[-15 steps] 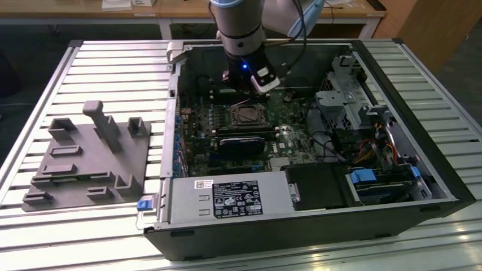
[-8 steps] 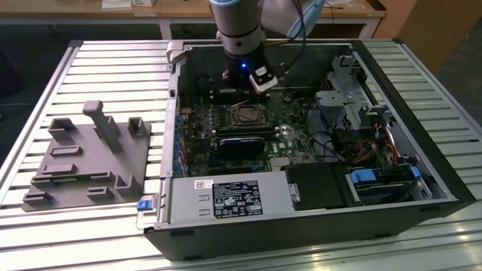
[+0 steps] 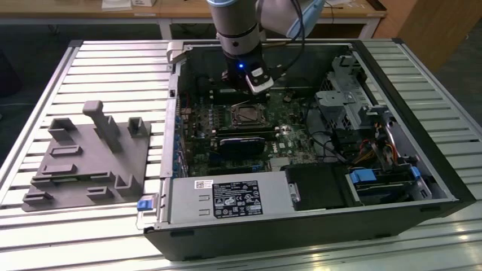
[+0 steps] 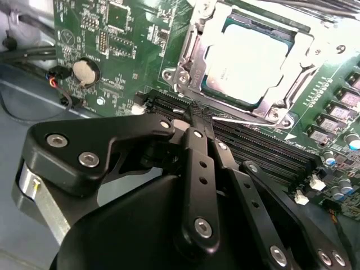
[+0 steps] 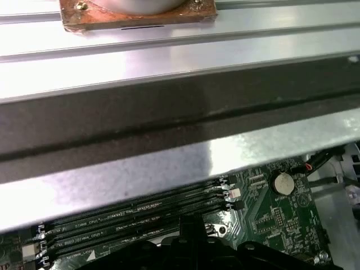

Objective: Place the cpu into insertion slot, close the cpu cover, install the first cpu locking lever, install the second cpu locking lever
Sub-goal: 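Install the first cpu locking lever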

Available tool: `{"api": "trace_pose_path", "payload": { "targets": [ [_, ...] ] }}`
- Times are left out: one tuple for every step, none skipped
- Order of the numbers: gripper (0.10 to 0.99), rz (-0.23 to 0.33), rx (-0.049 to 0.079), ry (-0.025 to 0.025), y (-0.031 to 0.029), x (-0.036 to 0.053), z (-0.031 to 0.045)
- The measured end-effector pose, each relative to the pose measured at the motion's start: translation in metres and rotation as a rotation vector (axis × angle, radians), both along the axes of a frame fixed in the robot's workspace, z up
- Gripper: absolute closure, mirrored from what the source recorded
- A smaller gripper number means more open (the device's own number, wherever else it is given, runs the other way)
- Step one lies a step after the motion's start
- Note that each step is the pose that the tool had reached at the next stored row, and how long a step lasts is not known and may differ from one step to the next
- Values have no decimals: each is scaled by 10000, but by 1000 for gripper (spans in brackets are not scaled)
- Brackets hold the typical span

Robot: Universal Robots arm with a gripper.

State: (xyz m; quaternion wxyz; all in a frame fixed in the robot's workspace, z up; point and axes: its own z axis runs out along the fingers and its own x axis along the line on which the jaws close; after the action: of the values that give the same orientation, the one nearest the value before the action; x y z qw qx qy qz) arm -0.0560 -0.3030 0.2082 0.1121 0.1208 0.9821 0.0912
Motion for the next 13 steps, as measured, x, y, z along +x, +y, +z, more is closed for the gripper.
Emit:
{"api": "trace_pose_path", "payload": {
  "targets": [
    [980,-82,1,0,2,-7,-3],
    [980,-155,1,0,5,-14,-6],
    [980,-217,1,0,10,-21,-9],
    [980,-268,1,0,16,-27,-12],
    [980,-318,1,0,23,-32,-15],
    [980,-363,2,-1,31,-36,-18],
    [980,-407,3,-1,39,-39,-21],
    [980,-451,2,-1,47,-42,-24],
    [980,-496,1,-1,55,-43,-26],
    [980,-546,2,0,62,-44,-28],
    [980,-607,2,0,68,-45,-31],
    [980,-665,3,-1,75,-46,-33],
    [980,-722,3,-1,81,-46,-36]
  ]
}}
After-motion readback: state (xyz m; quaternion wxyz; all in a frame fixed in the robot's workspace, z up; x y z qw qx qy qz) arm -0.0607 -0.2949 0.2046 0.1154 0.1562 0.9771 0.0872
